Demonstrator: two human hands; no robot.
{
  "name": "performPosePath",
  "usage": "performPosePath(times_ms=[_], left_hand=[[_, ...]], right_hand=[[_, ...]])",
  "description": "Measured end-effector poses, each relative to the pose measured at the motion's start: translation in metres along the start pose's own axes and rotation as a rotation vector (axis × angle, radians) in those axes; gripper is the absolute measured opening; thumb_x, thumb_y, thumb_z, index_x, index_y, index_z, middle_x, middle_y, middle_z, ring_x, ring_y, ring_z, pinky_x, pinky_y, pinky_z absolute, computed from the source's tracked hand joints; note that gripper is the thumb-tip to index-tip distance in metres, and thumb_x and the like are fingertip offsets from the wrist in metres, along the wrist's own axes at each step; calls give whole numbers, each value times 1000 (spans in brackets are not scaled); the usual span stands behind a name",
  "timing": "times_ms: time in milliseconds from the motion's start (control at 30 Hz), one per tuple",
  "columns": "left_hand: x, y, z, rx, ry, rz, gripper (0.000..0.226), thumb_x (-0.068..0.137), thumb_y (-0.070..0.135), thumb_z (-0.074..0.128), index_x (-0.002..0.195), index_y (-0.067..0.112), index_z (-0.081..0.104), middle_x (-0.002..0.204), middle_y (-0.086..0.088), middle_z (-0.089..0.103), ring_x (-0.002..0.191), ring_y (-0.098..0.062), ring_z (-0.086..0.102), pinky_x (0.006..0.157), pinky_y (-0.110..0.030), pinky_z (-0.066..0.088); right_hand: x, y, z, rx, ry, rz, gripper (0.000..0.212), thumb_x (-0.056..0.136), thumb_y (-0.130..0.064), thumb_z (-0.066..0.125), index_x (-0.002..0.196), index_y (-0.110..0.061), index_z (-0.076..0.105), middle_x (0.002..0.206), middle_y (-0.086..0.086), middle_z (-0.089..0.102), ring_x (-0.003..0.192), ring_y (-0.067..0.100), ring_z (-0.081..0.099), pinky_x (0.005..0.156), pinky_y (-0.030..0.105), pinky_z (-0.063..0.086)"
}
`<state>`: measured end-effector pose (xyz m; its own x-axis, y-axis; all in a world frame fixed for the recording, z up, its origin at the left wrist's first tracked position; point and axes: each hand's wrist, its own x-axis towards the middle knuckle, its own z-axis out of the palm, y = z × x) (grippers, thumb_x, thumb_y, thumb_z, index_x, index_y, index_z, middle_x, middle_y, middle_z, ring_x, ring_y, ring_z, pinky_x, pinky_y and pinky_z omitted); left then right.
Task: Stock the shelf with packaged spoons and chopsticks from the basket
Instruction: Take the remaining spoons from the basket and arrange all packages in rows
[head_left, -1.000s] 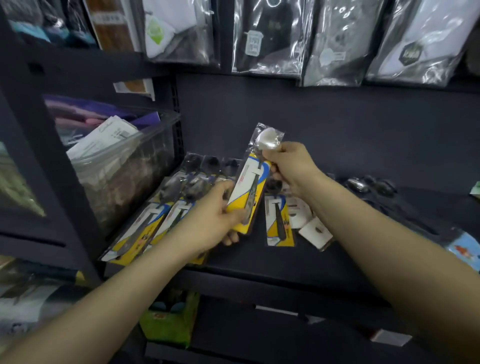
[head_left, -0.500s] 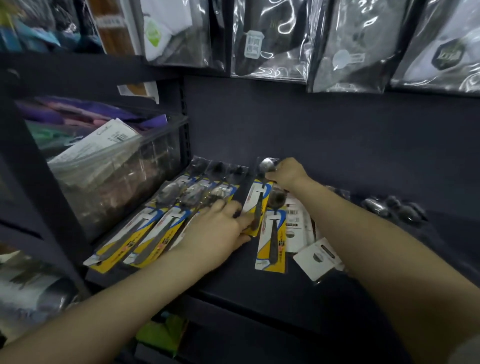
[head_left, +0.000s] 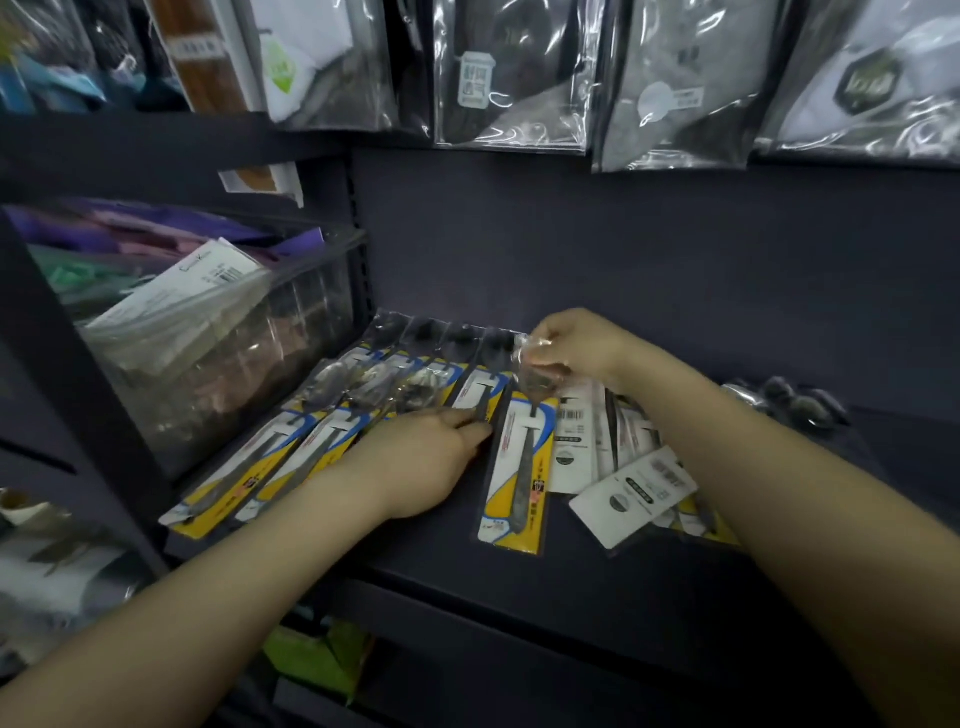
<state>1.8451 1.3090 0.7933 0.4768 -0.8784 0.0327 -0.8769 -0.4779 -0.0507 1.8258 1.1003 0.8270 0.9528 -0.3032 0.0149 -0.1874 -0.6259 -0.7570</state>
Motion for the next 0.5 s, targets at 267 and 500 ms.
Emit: performPosePath(times_ms=[267,500], left_hand=[[-69,-20,1,-277,233,85,62,86,61,22,134,27,42,138,1,48,124,-7,43,102,-9,27],[-94,-40,20,-79,70,107,64,82,72,20,135,38,32,148,-2,36,134,-27,37,106,-46,36]], right_hand=[[-14,-23,38,115,-26,18,12,91,-7,52,83,-14,56,66,1,53,50,11,48,41,14,44],[-8,-30,76,-186,108,-74,15,87,-6,54,96,-3,67,89,12,69,72,22,62,65,27,46]])
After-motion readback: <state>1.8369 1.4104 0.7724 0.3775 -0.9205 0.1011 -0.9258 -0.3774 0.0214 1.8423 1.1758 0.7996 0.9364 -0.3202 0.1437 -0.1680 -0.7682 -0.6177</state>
